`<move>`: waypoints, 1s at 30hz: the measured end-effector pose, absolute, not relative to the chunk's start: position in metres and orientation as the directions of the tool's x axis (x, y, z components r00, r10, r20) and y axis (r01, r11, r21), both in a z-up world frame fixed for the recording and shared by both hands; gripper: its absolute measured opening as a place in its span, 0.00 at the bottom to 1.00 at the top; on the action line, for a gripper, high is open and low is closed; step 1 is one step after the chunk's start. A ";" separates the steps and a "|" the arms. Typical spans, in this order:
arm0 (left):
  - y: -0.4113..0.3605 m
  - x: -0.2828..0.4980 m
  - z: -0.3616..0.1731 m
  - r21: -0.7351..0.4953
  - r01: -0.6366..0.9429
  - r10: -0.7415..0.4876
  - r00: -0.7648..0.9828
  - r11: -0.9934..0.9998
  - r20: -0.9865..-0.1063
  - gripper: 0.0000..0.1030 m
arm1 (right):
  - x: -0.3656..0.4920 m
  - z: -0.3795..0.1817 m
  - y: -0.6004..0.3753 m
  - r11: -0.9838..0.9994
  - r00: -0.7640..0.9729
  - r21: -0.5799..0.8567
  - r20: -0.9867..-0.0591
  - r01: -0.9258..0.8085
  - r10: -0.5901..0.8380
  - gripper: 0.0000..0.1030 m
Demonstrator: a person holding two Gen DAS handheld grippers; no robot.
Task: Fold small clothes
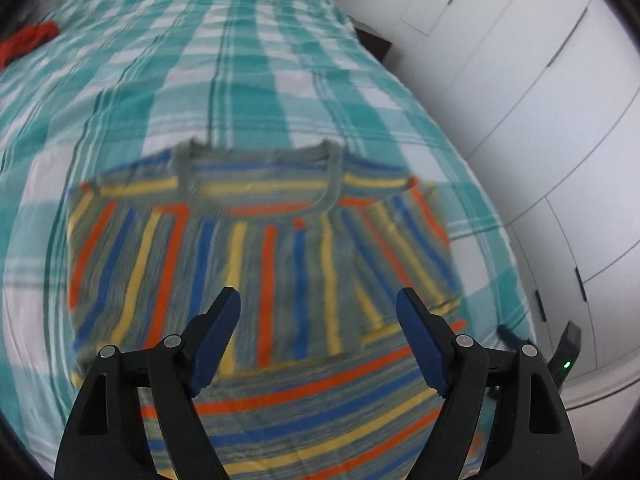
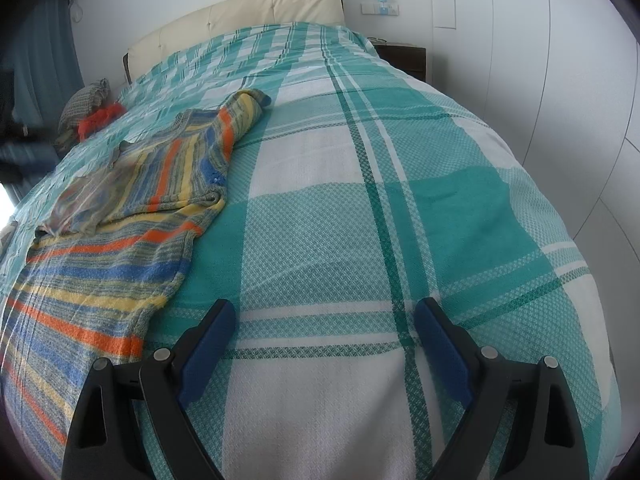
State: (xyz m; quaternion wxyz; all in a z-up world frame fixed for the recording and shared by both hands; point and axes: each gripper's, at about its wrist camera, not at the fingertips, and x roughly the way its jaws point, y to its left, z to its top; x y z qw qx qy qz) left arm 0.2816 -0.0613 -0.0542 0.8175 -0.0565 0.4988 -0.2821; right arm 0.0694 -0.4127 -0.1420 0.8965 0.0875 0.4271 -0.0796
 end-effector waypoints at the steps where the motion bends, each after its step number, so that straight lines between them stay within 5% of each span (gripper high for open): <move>1: -0.047 0.277 -0.059 -0.377 0.380 -0.508 0.346 0.845 -0.789 0.80 | 0.069 -0.142 -0.413 0.972 0.623 0.090 -0.780 0.217 -0.067 0.88; 13: 0.144 0.214 -0.089 -0.127 0.137 -0.179 0.499 0.982 -0.848 0.87 | 0.069 -0.143 -0.411 0.973 0.619 0.085 -0.782 0.214 -0.068 0.90; 20: 0.166 0.189 -0.150 -0.165 0.020 -0.152 0.509 0.986 -0.847 0.91 | 0.072 -0.142 -0.406 0.975 0.603 0.040 -0.791 0.217 -0.101 0.91; 23: 0.174 0.161 -0.155 -0.192 0.037 -0.172 0.622 0.981 -0.764 0.97 | 0.073 -0.142 -0.403 0.976 0.591 0.014 -0.797 0.218 -0.121 0.92; 30: 0.170 0.156 -0.154 -0.165 0.051 -0.160 0.629 0.985 -0.761 0.99 | 0.076 -0.143 -0.400 0.975 0.579 -0.023 -0.802 0.220 -0.149 0.95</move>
